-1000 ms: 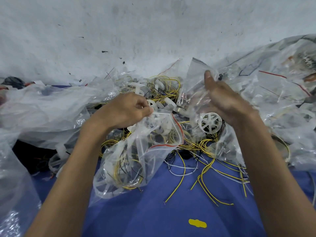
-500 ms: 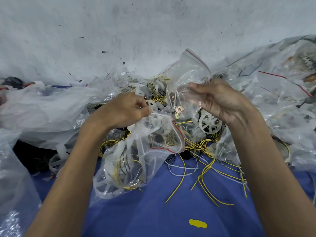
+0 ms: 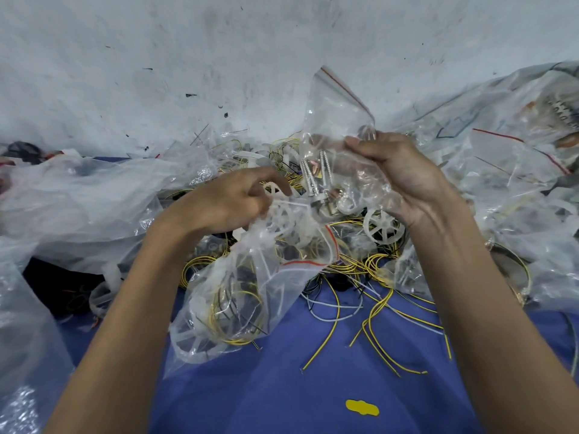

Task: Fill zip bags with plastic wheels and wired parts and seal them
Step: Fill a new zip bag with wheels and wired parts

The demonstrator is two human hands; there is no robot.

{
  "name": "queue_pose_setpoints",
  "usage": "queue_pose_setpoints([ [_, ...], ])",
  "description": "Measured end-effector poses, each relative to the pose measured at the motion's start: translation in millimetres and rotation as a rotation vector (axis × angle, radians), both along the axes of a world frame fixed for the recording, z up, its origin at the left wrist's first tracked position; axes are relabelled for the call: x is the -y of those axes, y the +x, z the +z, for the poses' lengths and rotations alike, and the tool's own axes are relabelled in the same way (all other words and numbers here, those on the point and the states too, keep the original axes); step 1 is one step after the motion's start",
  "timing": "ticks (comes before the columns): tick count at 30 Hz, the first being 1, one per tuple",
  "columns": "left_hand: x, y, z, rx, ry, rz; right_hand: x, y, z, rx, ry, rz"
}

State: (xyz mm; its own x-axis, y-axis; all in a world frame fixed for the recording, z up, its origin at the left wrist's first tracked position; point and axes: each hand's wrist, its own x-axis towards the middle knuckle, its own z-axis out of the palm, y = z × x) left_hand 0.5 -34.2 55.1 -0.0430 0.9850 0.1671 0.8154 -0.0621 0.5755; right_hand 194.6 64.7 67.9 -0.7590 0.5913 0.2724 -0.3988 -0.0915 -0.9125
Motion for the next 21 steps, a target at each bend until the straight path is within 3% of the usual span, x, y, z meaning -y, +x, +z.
queue_pose_setpoints([
  [6,1.9,8.9,1.7,0.084,-0.095,-0.083,7.7,-19.3,-4.8,-0.176,-0.212,-0.065],
  [10,8.2,15.1,3.9,0.387,-0.161,-0.144,7.4,-26.7,-10.4,-0.108,-0.253,-0.044],
  [15,7.9,18.6,1.8,0.426,-0.071,-0.066,9.1,-32.3,-15.0,-0.035,-0.14,-0.095],
  [21,5.9,18.4,1.4,0.365,-0.073,-0.057,11.0,-29.3,-16.5,0.281,0.058,-0.102],
])
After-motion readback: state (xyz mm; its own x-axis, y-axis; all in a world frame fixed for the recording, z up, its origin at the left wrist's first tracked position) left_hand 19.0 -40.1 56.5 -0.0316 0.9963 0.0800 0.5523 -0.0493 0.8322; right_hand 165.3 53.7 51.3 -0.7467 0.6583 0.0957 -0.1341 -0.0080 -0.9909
